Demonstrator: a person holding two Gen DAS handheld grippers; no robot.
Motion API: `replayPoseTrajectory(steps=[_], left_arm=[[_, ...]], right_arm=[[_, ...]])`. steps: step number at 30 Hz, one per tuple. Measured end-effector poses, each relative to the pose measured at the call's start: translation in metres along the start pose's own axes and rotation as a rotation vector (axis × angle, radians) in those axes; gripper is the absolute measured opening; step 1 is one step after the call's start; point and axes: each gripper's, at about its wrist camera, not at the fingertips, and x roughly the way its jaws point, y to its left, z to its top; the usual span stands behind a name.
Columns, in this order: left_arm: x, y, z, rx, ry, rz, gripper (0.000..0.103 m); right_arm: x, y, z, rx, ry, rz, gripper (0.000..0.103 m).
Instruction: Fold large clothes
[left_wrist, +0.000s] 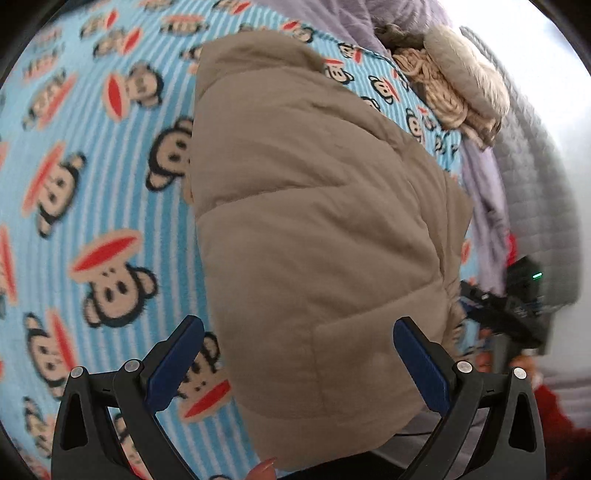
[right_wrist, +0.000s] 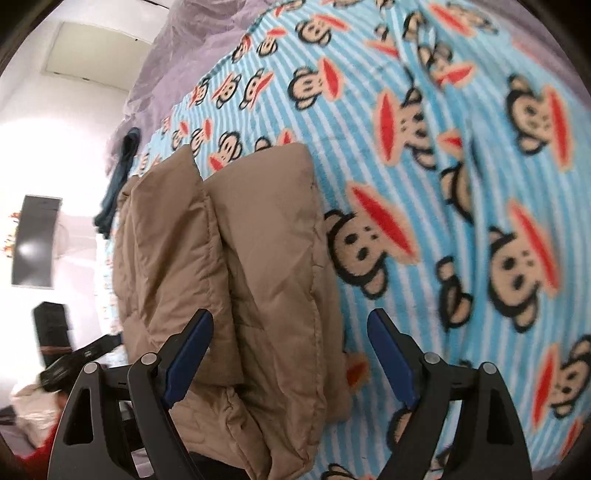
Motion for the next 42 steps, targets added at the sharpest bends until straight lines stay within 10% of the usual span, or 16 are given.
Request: replayPoseTrajectory(steps=[11,18,30,32,34,42], left_arm=[[0.030,0.048,0.030,-0.060,0.005,-0.252,0.103],[0.049,0.056,0.040,-0.047,0.008,-0.288,0.103],[0.077,0.041,0.049,-0.069,0.036,-0.278,0.103],[0.071,0.031,0.048,-0.046,0.022,-0.256,0.098],[0.060,0.024,0.047,-0.038,0.004,-0.254,0.088],[0.008,0.003,0.055,0.013,-0.072,-0.274,0.081]], right_arm=[[0.059,-0.014,0.043,-0.048,0.177,0.152,0.088],[0.092,-0.011,0.054,-0.042,0.253,0.313,0.103],[0.119,0.001,0.067,-0.011,0.295,0.284,0.103],[0.119,0.005,0.067,0.005,0.293,0.269,0.100],[0.116,0.009,0.066,0.020,0.299,0.303,0.071],[0.100,0.057,0.067,-0.015,0.274,0.383,0.062]])
